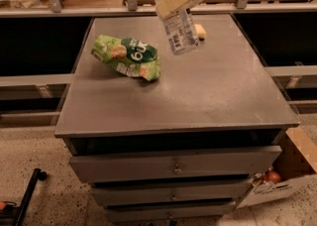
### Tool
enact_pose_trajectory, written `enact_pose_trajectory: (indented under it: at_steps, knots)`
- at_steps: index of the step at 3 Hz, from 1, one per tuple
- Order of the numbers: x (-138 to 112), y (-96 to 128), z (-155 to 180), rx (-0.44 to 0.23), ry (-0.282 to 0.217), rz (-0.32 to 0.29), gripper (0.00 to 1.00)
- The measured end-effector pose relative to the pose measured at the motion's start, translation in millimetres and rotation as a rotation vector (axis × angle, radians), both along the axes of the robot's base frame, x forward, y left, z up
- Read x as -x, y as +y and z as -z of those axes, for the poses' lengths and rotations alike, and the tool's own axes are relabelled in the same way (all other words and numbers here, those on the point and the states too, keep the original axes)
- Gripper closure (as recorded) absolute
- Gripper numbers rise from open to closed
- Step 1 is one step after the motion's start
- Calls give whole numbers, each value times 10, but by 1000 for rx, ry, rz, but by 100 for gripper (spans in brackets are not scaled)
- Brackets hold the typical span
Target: Knock blue plastic bottle over
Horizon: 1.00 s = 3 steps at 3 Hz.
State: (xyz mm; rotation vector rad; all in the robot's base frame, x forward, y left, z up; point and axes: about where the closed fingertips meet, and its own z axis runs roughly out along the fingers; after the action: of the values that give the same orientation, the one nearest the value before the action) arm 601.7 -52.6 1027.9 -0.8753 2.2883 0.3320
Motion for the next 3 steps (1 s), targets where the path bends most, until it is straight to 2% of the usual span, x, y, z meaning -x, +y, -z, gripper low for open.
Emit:
enact_pose_trajectory:
  at_steps: [1,2,3]
  knots:
    - [193,-205,240,100,143,-2,100]
    - [456,-386,454,163,286,-13,100]
    - [637,-471,590,176,375,-30,100]
